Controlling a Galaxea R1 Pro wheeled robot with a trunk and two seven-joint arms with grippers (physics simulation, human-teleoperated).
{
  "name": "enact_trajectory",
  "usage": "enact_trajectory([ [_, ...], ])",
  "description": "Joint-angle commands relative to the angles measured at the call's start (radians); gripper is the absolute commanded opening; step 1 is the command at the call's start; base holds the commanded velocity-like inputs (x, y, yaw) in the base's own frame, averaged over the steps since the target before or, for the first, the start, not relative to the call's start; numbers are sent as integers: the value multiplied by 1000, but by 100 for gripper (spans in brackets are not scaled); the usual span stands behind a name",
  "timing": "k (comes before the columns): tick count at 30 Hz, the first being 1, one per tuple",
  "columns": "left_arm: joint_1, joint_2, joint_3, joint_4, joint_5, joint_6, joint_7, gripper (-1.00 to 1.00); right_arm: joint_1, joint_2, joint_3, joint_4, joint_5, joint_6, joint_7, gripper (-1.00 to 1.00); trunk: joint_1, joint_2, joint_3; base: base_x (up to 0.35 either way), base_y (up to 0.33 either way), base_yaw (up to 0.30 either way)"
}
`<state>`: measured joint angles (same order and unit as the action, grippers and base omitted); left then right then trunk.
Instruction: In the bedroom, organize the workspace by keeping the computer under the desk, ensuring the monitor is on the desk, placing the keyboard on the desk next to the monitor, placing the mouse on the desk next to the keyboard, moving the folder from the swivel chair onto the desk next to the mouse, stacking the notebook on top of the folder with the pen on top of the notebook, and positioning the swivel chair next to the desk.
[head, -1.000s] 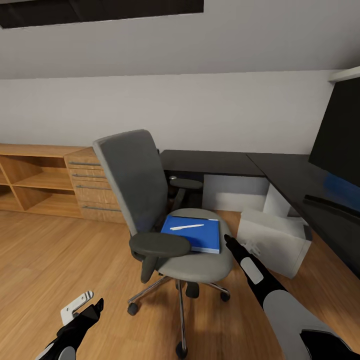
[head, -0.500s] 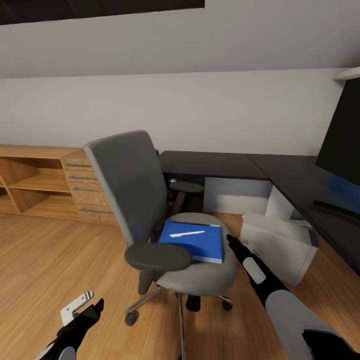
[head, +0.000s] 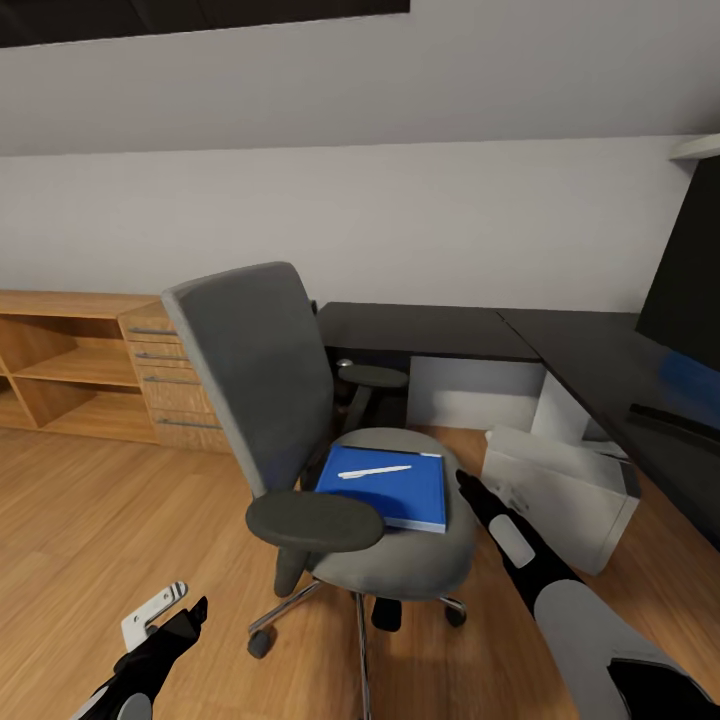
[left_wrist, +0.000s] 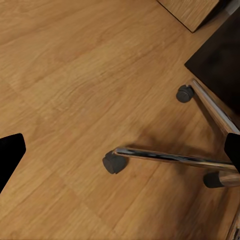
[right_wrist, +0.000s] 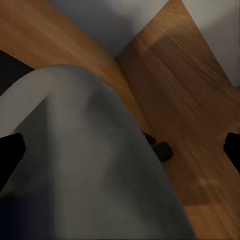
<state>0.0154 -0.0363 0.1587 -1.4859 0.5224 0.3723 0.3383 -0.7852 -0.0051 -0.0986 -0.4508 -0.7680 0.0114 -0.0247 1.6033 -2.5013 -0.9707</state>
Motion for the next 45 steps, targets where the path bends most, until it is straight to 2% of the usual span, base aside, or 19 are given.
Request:
enact_trajectory([
  [1, 0, -1, 1, -2, 10, 3, 5, 100, 0, -1, 1, -1, -11, 4, -3, 100, 0, 0, -1, 2, 0, 0],
  [5, 0, -1, 1, -2, 10, 3, 5, 100, 0, -9, -11, 1, -11, 73, -3, 100, 0, 0, -1, 0, 0, 0],
  [10, 0, -1, 1, -2, 10, 3, 5, 100, 0, -10, -32, 1, -11, 95, -3, 100, 0, 0, -1, 0, 0, 0],
  [29, 0, -1, 2, -2, 8, 3, 5, 100, 0, -5, -41, -5, -11, 99, 1, 100, 0, 0, -1, 0, 0, 23],
  [45, 0, -1, 2, -2, 8, 3, 5, 100, 0, -4, -42, -5, -11, 97, 2, 100, 0, 0, -1, 0, 0, 250],
])
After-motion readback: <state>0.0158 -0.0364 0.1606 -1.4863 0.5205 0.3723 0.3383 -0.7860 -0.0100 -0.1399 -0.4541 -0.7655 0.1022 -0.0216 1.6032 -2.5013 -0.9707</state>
